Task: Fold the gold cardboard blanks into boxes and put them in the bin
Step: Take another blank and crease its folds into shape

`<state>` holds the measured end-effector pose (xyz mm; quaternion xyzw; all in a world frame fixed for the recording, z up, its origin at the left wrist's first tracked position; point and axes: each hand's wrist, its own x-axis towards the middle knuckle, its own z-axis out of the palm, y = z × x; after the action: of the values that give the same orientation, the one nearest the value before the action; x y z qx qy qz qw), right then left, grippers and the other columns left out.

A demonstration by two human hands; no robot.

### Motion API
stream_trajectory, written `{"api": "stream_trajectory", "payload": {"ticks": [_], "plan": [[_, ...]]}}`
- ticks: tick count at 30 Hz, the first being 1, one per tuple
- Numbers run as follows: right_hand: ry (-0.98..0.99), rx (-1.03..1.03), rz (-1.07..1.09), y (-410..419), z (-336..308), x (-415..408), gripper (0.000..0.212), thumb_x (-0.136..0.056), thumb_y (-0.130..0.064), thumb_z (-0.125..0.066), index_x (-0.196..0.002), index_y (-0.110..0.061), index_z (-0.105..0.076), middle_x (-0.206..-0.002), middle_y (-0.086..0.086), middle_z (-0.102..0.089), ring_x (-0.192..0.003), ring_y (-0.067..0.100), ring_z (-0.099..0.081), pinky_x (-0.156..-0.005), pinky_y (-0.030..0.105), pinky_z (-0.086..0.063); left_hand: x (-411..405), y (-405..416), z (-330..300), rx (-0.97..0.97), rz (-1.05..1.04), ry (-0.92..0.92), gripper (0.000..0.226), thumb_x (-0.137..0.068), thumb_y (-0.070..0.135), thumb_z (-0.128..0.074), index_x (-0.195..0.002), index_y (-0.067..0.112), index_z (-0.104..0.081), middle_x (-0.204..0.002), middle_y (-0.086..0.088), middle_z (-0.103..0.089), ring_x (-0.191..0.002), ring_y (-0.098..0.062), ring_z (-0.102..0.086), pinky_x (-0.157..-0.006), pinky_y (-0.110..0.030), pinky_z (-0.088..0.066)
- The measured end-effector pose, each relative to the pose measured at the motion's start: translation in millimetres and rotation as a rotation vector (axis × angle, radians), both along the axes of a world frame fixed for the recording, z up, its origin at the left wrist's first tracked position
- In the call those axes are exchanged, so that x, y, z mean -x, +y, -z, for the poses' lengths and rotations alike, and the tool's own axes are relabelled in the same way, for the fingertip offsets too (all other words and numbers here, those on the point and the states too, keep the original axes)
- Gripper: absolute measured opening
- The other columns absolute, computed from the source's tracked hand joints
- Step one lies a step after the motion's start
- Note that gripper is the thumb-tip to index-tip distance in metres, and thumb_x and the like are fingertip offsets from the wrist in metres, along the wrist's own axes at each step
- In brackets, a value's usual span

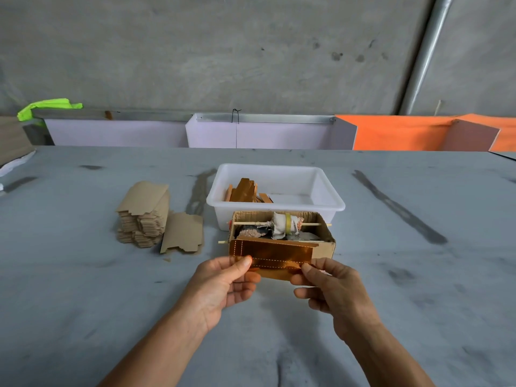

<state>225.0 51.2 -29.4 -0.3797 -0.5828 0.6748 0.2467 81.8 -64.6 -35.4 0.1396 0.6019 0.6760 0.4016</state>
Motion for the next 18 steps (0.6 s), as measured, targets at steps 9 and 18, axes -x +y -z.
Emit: {"api": "stream_trajectory", "payload": {"ticks": [9,18], "plan": [[0.082,0.136,-0.032,4.1,3.3,-1.6,0.007,-0.085,-0.008,-0.065,-0.089,-0.002,-0.065,-0.075,0.014,-0.072,-0.057,0.014,-0.065,-0.050,0.022,-0.049,-4.4,3.4,6.4,-0.028,-0.112,0.047,0.008,-0.077,0.003,-0.071,-0.080,0.000,-0.065,-0.067,-0.013,-0.071,-0.053,-0.014,-0.065,-0.049,-0.020,-0.053],[0.203,0.268,-0.035,5.0,6.4,2.5,0.005,-0.079,0.000,-0.066,-0.076,-0.001,-0.062,-0.065,0.015,-0.067,-0.053,0.014,-0.063,-0.049,0.020,-0.051,-8.6,5.3,6.1,-0.055,-0.169,0.123,0.007,-0.080,0.001,-0.069,-0.074,0.002,-0.067,-0.063,-0.008,-0.069,-0.053,-0.010,-0.062,-0.052,-0.019,-0.053]]}}
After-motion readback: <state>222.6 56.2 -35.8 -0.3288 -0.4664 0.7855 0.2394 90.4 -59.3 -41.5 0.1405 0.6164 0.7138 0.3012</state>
